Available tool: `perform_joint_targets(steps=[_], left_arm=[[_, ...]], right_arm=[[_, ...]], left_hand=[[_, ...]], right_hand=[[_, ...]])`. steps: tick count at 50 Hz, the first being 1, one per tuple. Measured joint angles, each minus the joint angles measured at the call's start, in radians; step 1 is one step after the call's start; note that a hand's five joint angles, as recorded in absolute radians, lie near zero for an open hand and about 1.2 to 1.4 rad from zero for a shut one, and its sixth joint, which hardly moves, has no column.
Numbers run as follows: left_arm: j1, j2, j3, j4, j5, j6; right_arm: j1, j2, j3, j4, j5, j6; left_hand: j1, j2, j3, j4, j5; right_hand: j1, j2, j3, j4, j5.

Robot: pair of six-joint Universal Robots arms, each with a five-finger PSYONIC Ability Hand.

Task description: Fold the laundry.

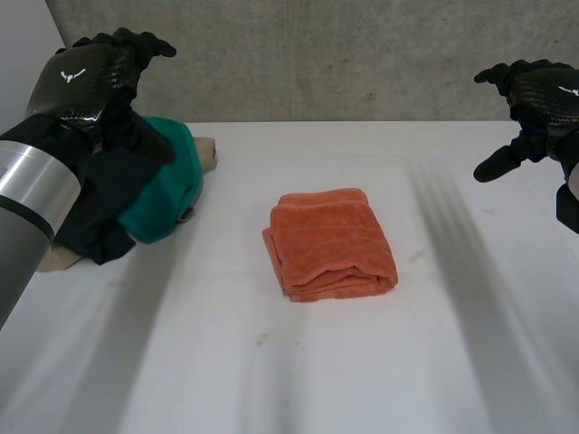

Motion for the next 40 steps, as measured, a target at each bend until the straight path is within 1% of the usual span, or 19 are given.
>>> perform_joint_targets(steps=[4,17,22,27,28,32,36,40], left_arm=[[0.0,-0.002,0.001,-0.001,0.0,0.0],[-0.001,-0.008,0.01,0.001,0.0,0.001],[-0.011,-0.042,0.056,-0.002,0.017,0.005],[-0.063,-0.128,0.161,-0.025,0.09,0.009],[-0.083,-0.159,0.197,-0.034,0.126,0.01],[-0.116,-0.227,0.269,-0.049,0.208,0.011],[-0.156,-0.331,0.355,-0.068,0.326,0.012],[-0.2,-0.406,0.405,-0.076,0.385,0.018]], right_arm=[[0.0,0.0,0.001,0.0,0.0,0.01],[-0.002,0.001,0.007,0.002,0.001,0.018],[0.0,0.019,0.02,0.022,-0.005,0.017],[0.021,0.073,0.043,0.058,-0.017,0.018],[0.037,0.101,0.055,0.065,-0.021,0.021],[0.066,0.154,0.079,0.063,-0.029,0.031],[0.11,0.262,0.12,-0.003,-0.06,0.068],[0.128,0.331,0.137,-0.072,-0.081,0.094]], left_hand=[[-0.106,-0.095,-0.092,-0.108,-0.13],[-0.106,-0.098,-0.093,-0.11,-0.13],[-0.106,-0.098,-0.093,-0.11,-0.13],[-0.106,-0.098,-0.093,-0.11,-0.13],[-0.106,-0.098,-0.093,-0.11,-0.13],[-0.106,-0.098,-0.093,-0.11,-0.13],[-0.106,-0.098,-0.093,-0.11,-0.13],[-0.106,-0.098,-0.093,-0.11,-0.13]], right_hand=[[-0.069,-0.083,-0.088,-0.088,-0.114],[-0.069,-0.084,-0.089,-0.091,-0.114],[-0.069,-0.084,-0.089,-0.091,-0.114],[-0.069,-0.084,-0.089,-0.091,-0.114],[-0.069,-0.084,-0.089,-0.091,-0.114],[-0.069,-0.084,-0.089,-0.091,-0.114],[-0.069,-0.084,-0.089,-0.091,-0.114],[-0.069,-0.084,-0.089,-0.091,-0.114]])
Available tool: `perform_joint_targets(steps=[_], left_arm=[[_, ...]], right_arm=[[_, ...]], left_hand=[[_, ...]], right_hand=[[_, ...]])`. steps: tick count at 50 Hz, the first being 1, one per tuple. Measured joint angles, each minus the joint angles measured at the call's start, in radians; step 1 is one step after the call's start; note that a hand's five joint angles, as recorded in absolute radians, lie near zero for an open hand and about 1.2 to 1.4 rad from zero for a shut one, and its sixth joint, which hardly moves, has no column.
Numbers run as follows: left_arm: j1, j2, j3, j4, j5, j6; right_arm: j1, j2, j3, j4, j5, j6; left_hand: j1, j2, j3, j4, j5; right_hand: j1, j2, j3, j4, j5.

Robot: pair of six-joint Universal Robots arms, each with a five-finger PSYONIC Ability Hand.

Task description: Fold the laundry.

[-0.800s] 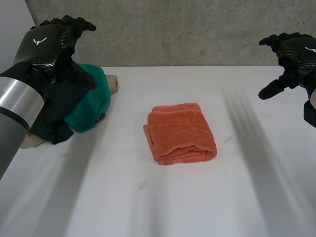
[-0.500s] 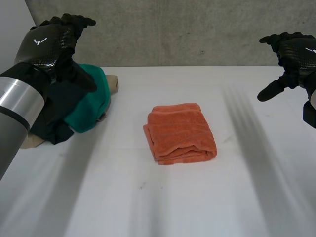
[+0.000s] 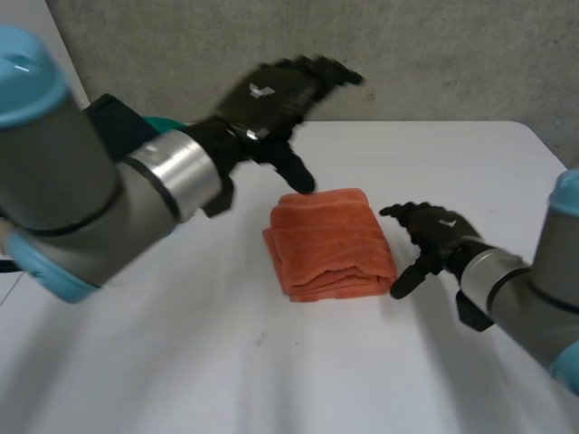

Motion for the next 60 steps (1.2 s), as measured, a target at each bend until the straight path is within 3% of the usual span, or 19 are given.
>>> perform_joint_targets(steps=[8,22,27,30,39,48,60], left_arm=[[-0.09,-0.129,0.059,-0.003,0.03,0.083],[-0.112,-0.16,0.069,0.006,-0.043,0.129],[-0.113,-0.16,0.07,0.006,-0.05,0.127],[-0.116,-0.16,0.07,0.006,-0.051,0.126],[-0.127,-0.152,0.076,0.006,-0.049,0.124],[-0.138,-0.121,0.093,0.006,-0.051,0.12],[-0.139,-0.091,0.123,0.007,-0.052,0.117]], right_arm=[[0.032,0.133,-0.009,-0.141,-0.017,0.027],[0.064,0.263,-0.098,-0.197,-0.01,0.012],[0.075,0.324,-0.154,-0.206,-0.007,0.01],[0.074,0.339,-0.173,-0.235,-0.007,0.009],[0.053,0.377,-0.278,-0.355,0.029,-0.045],[-0.136,0.541,-0.578,-0.327,0.14,-0.178],[-0.375,0.855,-1.173,-0.153,0.151,-0.217]], left_hand=[[0.0,0.0,0.0,0.0,0.0],[0.0,0.0,0.0,0.0,0.0],[0.0,0.0,0.0,0.0,0.0],[0.0,0.0,0.0,0.0,0.0],[0.0,0.0,0.0,0.0,0.0],[0.0,0.0,0.0,0.0,0.0],[0.0,0.0,0.0,0.0,0.0]], right_hand=[[0.0,0.0,0.0,0.0,0.0],[0.022,0.024,0.025,0.025,0.023],[0.528,0.622,0.612,0.621,0.599],[0.717,0.852,0.839,0.919,0.831],[0.773,0.9,0.904,0.982,0.878],[0.793,0.9,0.904,0.985,0.878],[0.793,0.909,0.922,0.986,0.878]])
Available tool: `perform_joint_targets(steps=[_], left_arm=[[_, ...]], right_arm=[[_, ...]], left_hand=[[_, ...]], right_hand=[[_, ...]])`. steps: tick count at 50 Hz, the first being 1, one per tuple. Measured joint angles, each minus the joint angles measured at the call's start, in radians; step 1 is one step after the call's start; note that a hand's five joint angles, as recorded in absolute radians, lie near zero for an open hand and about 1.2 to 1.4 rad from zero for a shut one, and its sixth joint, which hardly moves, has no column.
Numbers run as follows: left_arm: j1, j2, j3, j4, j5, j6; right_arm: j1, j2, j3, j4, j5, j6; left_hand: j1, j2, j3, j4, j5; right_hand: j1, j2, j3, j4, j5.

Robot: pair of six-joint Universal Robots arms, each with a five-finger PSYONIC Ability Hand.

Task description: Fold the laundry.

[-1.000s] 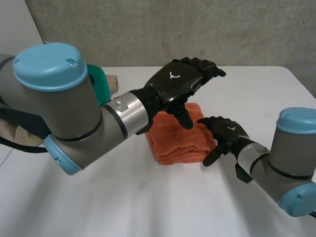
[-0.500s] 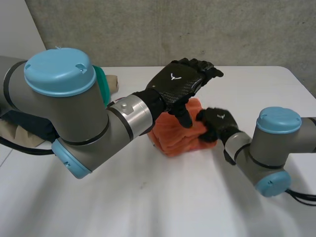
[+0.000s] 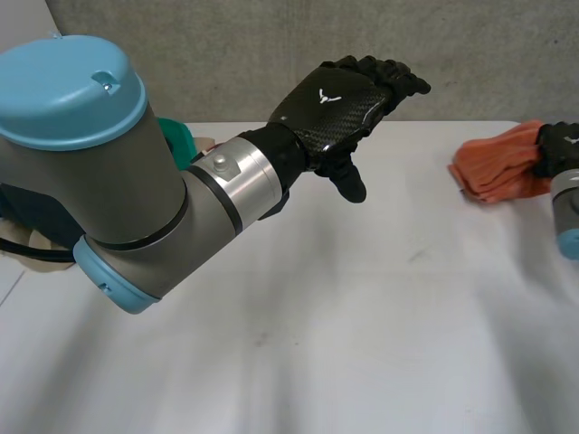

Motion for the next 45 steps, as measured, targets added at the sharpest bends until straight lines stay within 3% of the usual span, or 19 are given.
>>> perform_joint_targets(steps=[5,8,11,16,22,26,30,37,38,40,42,45], left_arm=[[-0.005,-0.002,0.005,0.0,0.0,0.0],[-0.007,-0.006,0.006,-0.001,0.0,0.0],[-0.008,-0.009,0.006,-0.002,0.0,-0.001],[-0.008,-0.012,0.003,-0.004,0.0,-0.001],[-0.01,-0.009,-0.004,-0.007,0.0,-0.001],[-0.01,-0.008,-0.005,-0.007,0.0,-0.001],[-0.011,0.002,-0.005,-0.007,-0.003,-0.005],[-0.002,0.043,0.0,-0.002,-0.038,-0.016],[0.012,0.055,0.003,0.0,-0.053,-0.015],[0.027,0.062,0.006,0.0,-0.062,-0.014],[0.107,0.075,0.019,0.002,-0.099,-0.007],[0.207,0.075,0.04,0.003,-0.135,0.008]], right_arm=[[-0.04,0.1,-0.209,0.074,-0.043,-0.006],[-0.05,0.129,-0.267,0.095,-0.065,-0.009],[-0.052,0.135,-0.275,0.097,-0.072,-0.011],[-0.054,0.132,-0.261,0.091,-0.044,-0.028],[-0.068,0.108,-0.213,0.078,0.077,-0.166],[-0.068,0.096,-0.197,0.074,0.089,-0.19],[-0.062,-0.075,0.024,0.0,0.097,-0.269],[-0.028,-0.381,0.456,-0.239,-0.028,-0.276],[-0.009,-0.461,0.576,-0.3,-0.085,-0.276],[0.003,-0.501,0.638,-0.326,-0.119,-0.275],[0.036,-0.619,0.811,-0.359,-0.218,-0.274],[0.058,-0.706,0.925,-0.325,-0.281,-0.275]], left_hand=[[0.0,0.0,0.0,0.0,0.0],[0.0,0.0,0.0,0.0,0.0],[0.0,0.0,0.0,0.0,0.0],[0.0,0.0,0.0,0.0,0.0],[0.0,0.0,0.0,0.0,0.0],[0.0,0.0,0.0,0.0,0.0],[0.0,0.0,0.0,0.0,0.0],[0.0,0.0,0.0,0.0,0.0],[0.0,0.0,0.0,0.0,0.0],[0.0,0.0,0.0,0.0,0.0],[0.0,0.0,0.0,0.0,0.0],[0.0,0.0,0.0,0.0,0.0]], right_hand=[[-0.006,-0.041,-0.048,-0.077,-0.027],[-0.549,-0.624,-0.617,-0.63,-0.574],[-0.798,-0.903,-0.912,-0.967,-0.874],[-0.799,-0.909,-0.922,-0.985,-0.878],[-0.799,-0.909,-0.922,-0.985,-0.878],[-0.799,-0.909,-0.922,-0.985,-0.878],[-0.799,-0.909,-0.922,-0.985,-0.878],[-0.799,-0.909,-0.922,-0.986,-0.878],[-0.799,-0.909,-0.922,-0.986,-0.878],[-0.799,-0.909,-0.922,-0.986,-0.878],[-0.799,-0.909,-0.922,-0.986,-0.878],[-0.799,-0.909,-0.922,-0.986,-0.878]])
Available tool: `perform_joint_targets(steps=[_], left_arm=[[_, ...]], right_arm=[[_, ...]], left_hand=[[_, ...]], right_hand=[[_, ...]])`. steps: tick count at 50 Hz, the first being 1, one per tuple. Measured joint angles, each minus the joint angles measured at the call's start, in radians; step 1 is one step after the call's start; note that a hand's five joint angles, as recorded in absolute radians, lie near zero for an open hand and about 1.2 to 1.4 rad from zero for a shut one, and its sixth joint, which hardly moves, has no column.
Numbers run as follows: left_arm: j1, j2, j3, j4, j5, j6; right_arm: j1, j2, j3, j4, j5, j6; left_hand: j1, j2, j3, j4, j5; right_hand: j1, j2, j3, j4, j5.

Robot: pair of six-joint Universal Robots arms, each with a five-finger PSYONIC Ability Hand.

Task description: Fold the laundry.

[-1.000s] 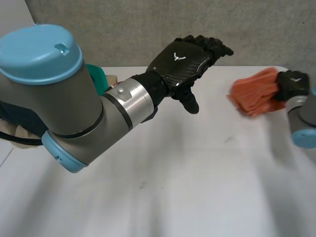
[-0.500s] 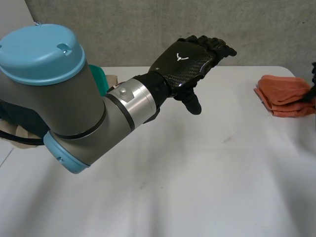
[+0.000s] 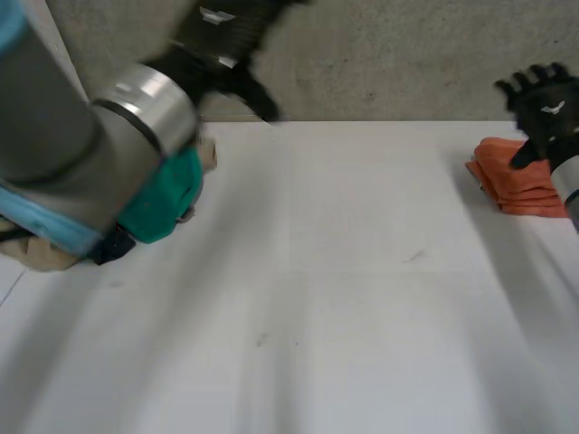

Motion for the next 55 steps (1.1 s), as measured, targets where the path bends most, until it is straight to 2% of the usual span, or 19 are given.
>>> perform_joint_targets(steps=[3,4,9,11,14,20,21,22,24,25,26,28,36,39,43,48,55], left_arm=[[0.112,-0.023,0.032,0.0,-0.034,0.039],[0.18,-0.055,0.058,0.0,-0.052,0.078],[0.353,-0.212,0.153,0.001,-0.089,0.262],[0.388,-0.264,0.179,0.001,-0.093,0.318],[0.453,-0.412,0.251,0.01,-0.097,0.461],[0.499,-0.615,0.347,0.047,-0.091,0.593],[0.502,-0.639,0.359,0.054,-0.089,0.602],[0.503,-0.649,0.364,0.058,-0.088,0.605],[0.501,-0.688,0.381,0.074,-0.081,0.613],[0.497,-0.695,0.384,0.082,-0.08,0.612],[0.49,-0.699,0.385,0.09,-0.08,0.609],[0.473,-0.687,0.377,0.11,-0.085,0.598],[0.351,-0.419,0.206,0.291,-0.135,0.423],[0.276,-0.267,0.107,0.381,-0.141,0.286],[0.195,-0.152,0.03,0.423,-0.128,0.149],[0.051,-0.098,-0.055,0.391,-0.042,0.005],[-0.135,-0.219,-0.097,0.296,0.081,-0.039]], right_arm=[[0.022,-0.08,0.091,0.089,-0.04,-0.007],[0.034,-0.117,0.127,0.152,-0.053,-0.014],[0.072,-0.177,0.198,0.331,-0.061,-0.051],[0.078,-0.182,0.209,0.359,-0.06,-0.061],[0.089,-0.186,0.236,0.406,-0.056,-0.085],[0.092,-0.18,0.265,0.413,-0.052,-0.097],[0.091,-0.178,0.268,0.411,-0.052,-0.097],[0.091,-0.178,0.269,0.411,-0.052,-0.096],[0.091,-0.176,0.276,0.407,-0.051,-0.094],[0.09,-0.175,0.278,0.406,-0.051,-0.093],[0.09,-0.174,0.281,0.405,-0.051,-0.092],[0.088,-0.175,0.285,0.404,-0.05,-0.091],[0.081,-0.194,0.292,0.404,-0.042,-0.087],[0.079,-0.215,0.292,0.404,-0.035,-0.085],[0.078,-0.248,0.291,0.405,-0.024,-0.076],[0.076,-0.303,0.295,0.408,-0.004,-0.038],[0.064,-0.359,0.318,0.405,0.003,0.013]], left_hand=[[0.0,0.0,0.0,0.0,0.0],[0.0,0.0,0.0,0.0,0.0],[0.0,0.0,0.0,0.0,0.0],[0.0,0.0,0.0,0.0,0.0],[0.0,0.0,0.0,0.0,0.0],[0.023,0.016,0.016,0.019,0.014],[0.116,0.11,0.092,0.099,0.09],[0.116,0.11,0.092,0.099,0.09],[0.647,0.642,0.635,0.627,0.547],[0.712,0.705,0.696,0.712,0.612],[0.818,0.892,0.86,0.888,0.778],[0.854,0.962,0.917,0.969,0.872],[0.933,0.984,0.972,0.993,0.898],[0.934,0.984,0.973,0.993,0.898],[0.935,0.984,0.973,0.993,0.918],[0.935,0.984,0.973,0.995,0.936],[0.935,0.985,0.977,0.997,0.939]], right_hand=[[0.0,0.0,0.0,0.0,0.0],[0.0,0.0,0.0,0.0,0.0],[0.0,0.0,0.0,0.0,0.0],[0.0,0.0,0.0,0.0,0.0],[0.0,0.0,0.0,0.0,0.0],[0.0,0.0,0.0,0.0,0.0],[0.0,0.0,0.0,0.0,0.0],[0.0,0.0,0.0,0.0,0.0],[0.0,0.0,0.0,0.0,0.0],[0.0,0.0,0.0,0.0,0.0],[0.0,0.0,0.0,0.0,0.0],[0.0,0.0,0.0,0.0,0.0],[0.0,0.0,0.0,0.0,0.0],[0.0,0.0,0.0,0.0,0.0],[0.0,0.0,0.0,0.0,0.0],[0.0,0.0,0.0,0.0,0.0],[0.0,0.0,0.0,0.0,0.0]])
